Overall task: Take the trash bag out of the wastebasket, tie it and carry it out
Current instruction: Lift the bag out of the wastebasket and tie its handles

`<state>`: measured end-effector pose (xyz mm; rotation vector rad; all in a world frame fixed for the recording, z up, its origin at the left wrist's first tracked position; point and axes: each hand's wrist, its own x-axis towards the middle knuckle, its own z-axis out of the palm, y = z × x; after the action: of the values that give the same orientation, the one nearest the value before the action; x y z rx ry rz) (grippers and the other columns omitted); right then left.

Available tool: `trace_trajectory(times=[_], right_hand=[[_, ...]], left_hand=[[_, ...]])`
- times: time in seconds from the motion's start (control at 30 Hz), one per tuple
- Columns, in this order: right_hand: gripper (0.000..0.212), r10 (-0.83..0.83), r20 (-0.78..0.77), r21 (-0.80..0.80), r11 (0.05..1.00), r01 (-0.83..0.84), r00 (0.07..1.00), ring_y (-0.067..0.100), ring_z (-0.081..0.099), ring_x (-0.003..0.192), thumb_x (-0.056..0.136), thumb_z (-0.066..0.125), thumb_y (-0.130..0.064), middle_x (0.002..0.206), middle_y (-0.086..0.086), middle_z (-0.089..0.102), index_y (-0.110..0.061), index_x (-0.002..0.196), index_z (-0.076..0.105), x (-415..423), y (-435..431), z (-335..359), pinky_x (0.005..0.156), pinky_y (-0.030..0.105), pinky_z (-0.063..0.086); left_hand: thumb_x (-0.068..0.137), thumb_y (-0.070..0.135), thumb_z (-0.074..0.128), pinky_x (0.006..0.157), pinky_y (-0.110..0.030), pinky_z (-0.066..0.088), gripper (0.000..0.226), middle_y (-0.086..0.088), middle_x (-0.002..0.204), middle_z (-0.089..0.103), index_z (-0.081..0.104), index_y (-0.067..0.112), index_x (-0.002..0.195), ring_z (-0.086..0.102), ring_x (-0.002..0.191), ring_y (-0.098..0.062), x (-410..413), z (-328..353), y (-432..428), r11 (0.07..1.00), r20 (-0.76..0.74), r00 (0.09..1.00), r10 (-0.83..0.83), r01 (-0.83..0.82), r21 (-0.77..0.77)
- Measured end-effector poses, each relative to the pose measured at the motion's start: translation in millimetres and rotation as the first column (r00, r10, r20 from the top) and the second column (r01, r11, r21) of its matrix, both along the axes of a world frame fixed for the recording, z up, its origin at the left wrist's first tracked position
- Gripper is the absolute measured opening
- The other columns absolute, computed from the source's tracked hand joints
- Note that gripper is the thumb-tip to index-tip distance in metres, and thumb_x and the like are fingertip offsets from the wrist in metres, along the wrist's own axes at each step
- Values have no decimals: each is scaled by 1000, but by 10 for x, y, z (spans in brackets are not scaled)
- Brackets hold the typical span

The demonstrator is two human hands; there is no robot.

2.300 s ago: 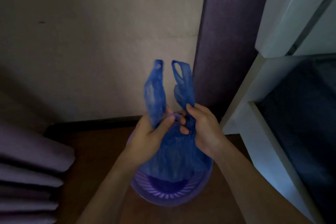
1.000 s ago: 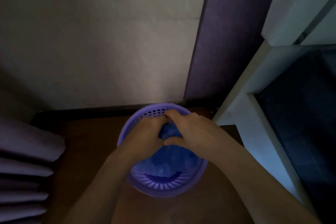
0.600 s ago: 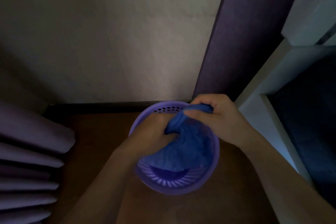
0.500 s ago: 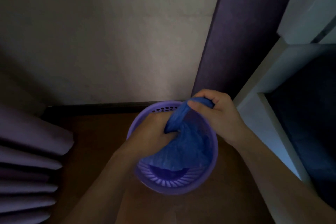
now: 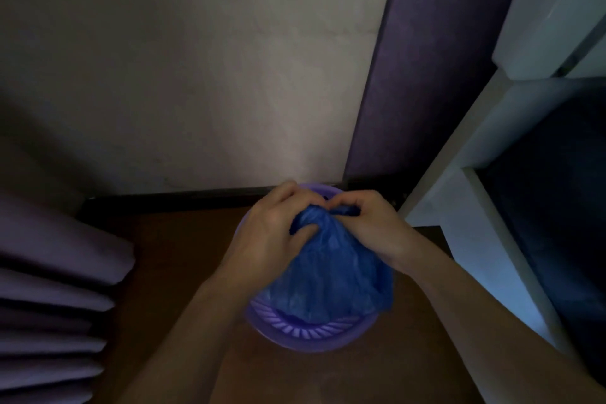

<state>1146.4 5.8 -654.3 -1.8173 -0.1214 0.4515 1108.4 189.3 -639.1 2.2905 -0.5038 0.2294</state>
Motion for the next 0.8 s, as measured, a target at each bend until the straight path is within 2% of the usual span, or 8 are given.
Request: trace_trajectory(times=[0.13,0.2,0.27,0.37,0.47,0.57,0.7,0.8], right_hand=[[25,103,-68,74,992,-98,992,7,68,87,78,67,-42,87,-8,71,-20,77,77,-15,-42,105,84,31,52],[37,176,140,-147,977,-156,974,-4,61,91,71,69,-61,94,-15,64,-25,81,77,-45,-24,113,81,16,48],[32,256,323,-382,916,-122,911,-4,57,96,73,72,-53,99,-12,59,-24,88,76,-62,-11,78,78,10,44],[21,257,384,-422,903,-79,887,1,56,94,80,70,-29,102,-4,59,-17,96,75,-53,-58,67,84,21,47],[38,186,417,-451,892,25,890,14,55,102,75,58,-41,107,-2,58,-25,107,71,-53,-73,81,89,31,45],[32,124,471,-433,895,106,873,16,52,105,76,60,-35,107,-4,57,-31,107,68,-45,-78,75,85,23,40],[26,57,524,-373,912,169,850,10,54,92,78,74,-19,99,-6,55,-31,100,66,-2,-148,62,75,15,39],[26,23,566,-284,944,170,824,2,54,74,76,76,-10,85,-11,54,-27,89,62,-29,-151,100,64,10,38]], left_hand=[[86,8,66,86,-30,48,22,0,107,57,62,17,105,58,96,-15,-21,13,0,996,-46,996,72,-70,53],[86,7,66,77,-33,50,18,0,95,66,63,14,102,63,87,-16,-19,21,-4,995,-104,990,95,-93,17],[86,7,67,70,-23,49,13,2,86,67,65,15,97,64,80,-13,1,21,-8,990,-215,968,127,-138,-41],[87,8,70,65,-12,42,7,1,84,67,67,12,92,61,75,-9,43,24,-49,974,-352,931,102,-165,-153],[89,6,67,72,-23,50,5,-8,87,71,69,9,93,65,81,-15,18,40,-120,883,-529,848,8,-255,-395],[91,14,67,74,-36,55,17,-14,98,76,70,7,106,72,91,-27,-42,77,-150,743,-728,677,-108,-431,-511],[87,26,67,67,-28,58,33,-10,102,77,71,8,115,73,87,-19,-93,144,-138,631,-764,510,-395,-454,-629],[82,27,68,54,-22,53,30,-7,89,76,74,9,106,70,72,-15,-94,163,-105,553,-716,512,-475,-459,-696]])
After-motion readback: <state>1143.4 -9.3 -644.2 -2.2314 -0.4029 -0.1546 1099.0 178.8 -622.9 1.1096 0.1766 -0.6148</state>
